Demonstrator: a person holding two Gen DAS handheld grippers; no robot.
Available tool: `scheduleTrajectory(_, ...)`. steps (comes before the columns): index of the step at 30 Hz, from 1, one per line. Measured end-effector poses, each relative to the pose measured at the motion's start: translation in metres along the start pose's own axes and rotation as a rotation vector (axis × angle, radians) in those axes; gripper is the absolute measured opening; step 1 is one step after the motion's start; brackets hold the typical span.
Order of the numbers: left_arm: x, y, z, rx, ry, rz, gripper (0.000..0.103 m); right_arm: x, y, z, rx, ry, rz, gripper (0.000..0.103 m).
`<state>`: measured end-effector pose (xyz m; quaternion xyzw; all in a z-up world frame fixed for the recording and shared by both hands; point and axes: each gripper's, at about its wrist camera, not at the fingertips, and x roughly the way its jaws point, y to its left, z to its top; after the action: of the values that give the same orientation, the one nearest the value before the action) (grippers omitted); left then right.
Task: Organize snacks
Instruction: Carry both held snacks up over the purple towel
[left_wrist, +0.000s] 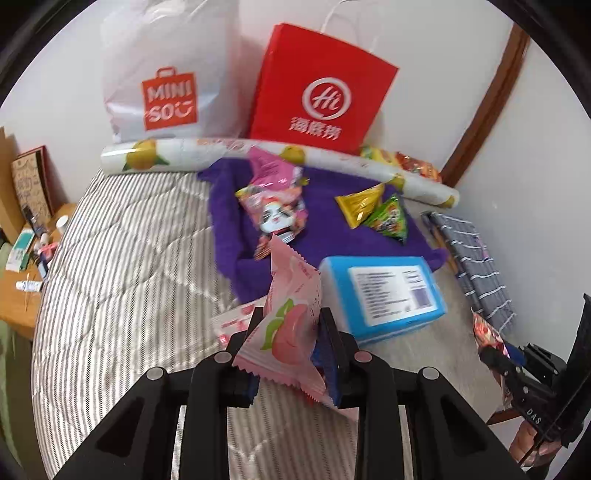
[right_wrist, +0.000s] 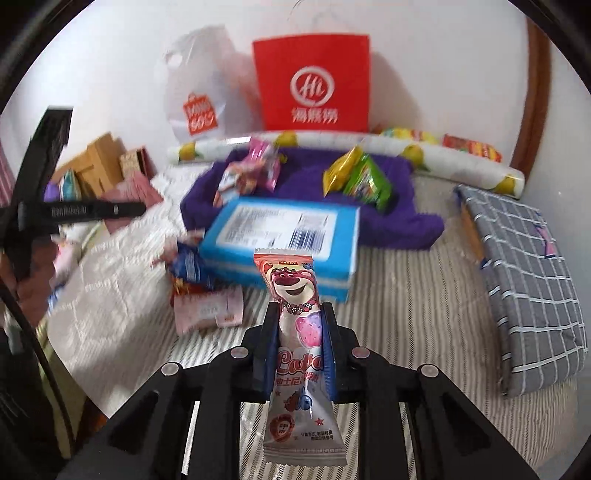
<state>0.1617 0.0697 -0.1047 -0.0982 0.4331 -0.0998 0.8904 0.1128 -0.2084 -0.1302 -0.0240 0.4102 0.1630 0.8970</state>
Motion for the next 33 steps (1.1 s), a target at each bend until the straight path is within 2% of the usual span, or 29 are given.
scheduleTrajectory(9,-0.004,-0.034,0.019,0.051,-0.019,-0.019,0.026,-0.013,-0.023,0.041,0.075,-0.052,-0.033,0.020)
scheduleTrajectory(19,0.004,-0.052,0.048,0.080,-0.031,-0.022,0.026,-0.006,-0.032,0.086,0.056,-0.088,-0.018,0.020)
scheduleTrajectory(26,0.026,-0.047,0.072,0.054,-0.020,-0.018,0.026,0.017,-0.037,0.110,0.041,-0.088,-0.006,0.021)
scheduleTrajectory(33,0.048,-0.033,0.089,0.018,-0.010,-0.015,0.026,0.062,-0.044,0.128,0.027,-0.039,0.012,0.021)
